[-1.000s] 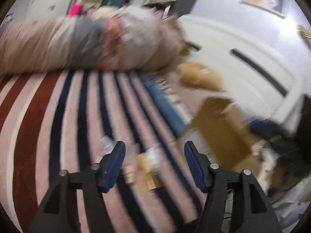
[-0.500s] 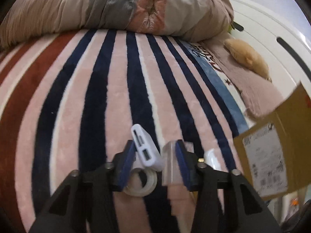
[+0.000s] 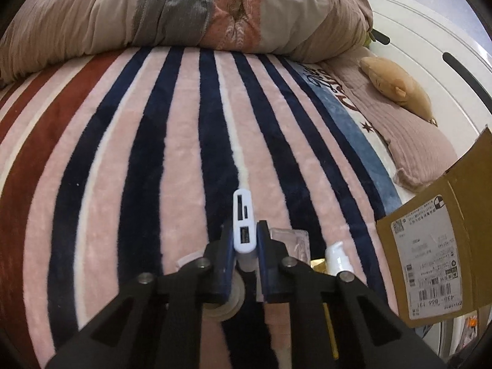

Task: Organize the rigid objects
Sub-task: 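Carry the lens case to the box while the left gripper grasps the white USB stick, then release the lens case and USB stick into the cardboard box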

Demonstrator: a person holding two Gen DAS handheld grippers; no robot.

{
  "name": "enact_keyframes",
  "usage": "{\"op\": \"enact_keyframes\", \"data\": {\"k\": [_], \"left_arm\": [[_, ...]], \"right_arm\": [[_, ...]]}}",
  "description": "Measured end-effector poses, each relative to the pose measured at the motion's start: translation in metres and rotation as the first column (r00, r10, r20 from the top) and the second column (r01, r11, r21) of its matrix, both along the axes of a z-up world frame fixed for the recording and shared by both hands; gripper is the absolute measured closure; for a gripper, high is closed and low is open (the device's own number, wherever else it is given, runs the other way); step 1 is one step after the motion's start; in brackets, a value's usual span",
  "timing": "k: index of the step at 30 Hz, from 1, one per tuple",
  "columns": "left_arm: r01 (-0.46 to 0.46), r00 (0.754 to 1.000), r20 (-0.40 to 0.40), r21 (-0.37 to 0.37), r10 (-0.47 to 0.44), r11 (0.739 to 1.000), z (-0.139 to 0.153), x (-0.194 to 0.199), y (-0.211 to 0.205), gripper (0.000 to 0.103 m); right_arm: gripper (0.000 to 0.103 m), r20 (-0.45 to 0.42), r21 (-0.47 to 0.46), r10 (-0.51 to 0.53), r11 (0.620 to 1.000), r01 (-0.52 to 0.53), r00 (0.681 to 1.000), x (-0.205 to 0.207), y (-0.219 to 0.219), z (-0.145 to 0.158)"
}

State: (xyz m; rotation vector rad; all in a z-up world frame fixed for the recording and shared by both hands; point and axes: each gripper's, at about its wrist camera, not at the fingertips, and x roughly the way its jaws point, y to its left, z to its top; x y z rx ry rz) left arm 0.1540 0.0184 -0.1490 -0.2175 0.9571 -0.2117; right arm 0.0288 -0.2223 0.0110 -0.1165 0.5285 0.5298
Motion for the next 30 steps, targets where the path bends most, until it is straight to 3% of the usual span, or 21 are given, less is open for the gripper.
{"op": "enact_keyframes", "data": {"k": [4,8,13,17,23,27,30], "left_arm": [[0.014,0.998,0.061,0.048,-0.017,0.999,0.024,-0.013,-0.008,0.093],[0.011,0.985,0.169,0.092,-0.026,0.996,0.073,-0.037,-0.016,0.093],[0.024,0.952,0.3,0.136,-0.064,0.99,0.138,-0.074,-0.034,0.093],[0.085,0.917,0.377,0.14,-0.132,0.987,0.183,-0.103,-0.06,0.093],[0.252,0.867,0.42,0.093,-0.267,0.963,0.223,-0.117,-0.112,0.093],[0.334,0.847,0.406,0.096,-0.343,0.938,0.228,-0.109,-0.156,0.093],[0.373,0.85,0.365,0.09,-0.379,0.923,0.217,-0.097,-0.183,0.093]], "right_arm": [[0.077,0.014,0.005,-0.015,1.0,0.015,1.0,-0.005,-0.006,0.005],[0.077,0.026,0.023,-0.032,0.999,0.031,0.999,-0.01,-0.014,0.011],[0.077,0.024,0.048,-0.054,0.997,0.053,0.998,-0.018,-0.027,0.011],[0.077,0.03,0.048,-0.083,0.996,0.081,0.996,-0.025,-0.042,0.011],[0.077,-0.019,0.039,-0.134,0.99,0.135,0.991,-0.024,-0.072,0.004],[0.076,-0.091,-0.004,-0.152,0.988,0.152,0.984,-0.015,-0.083,-0.014],[0.076,-0.116,-0.062,-0.178,0.983,0.171,0.977,-0.01,-0.085,-0.029]]}}
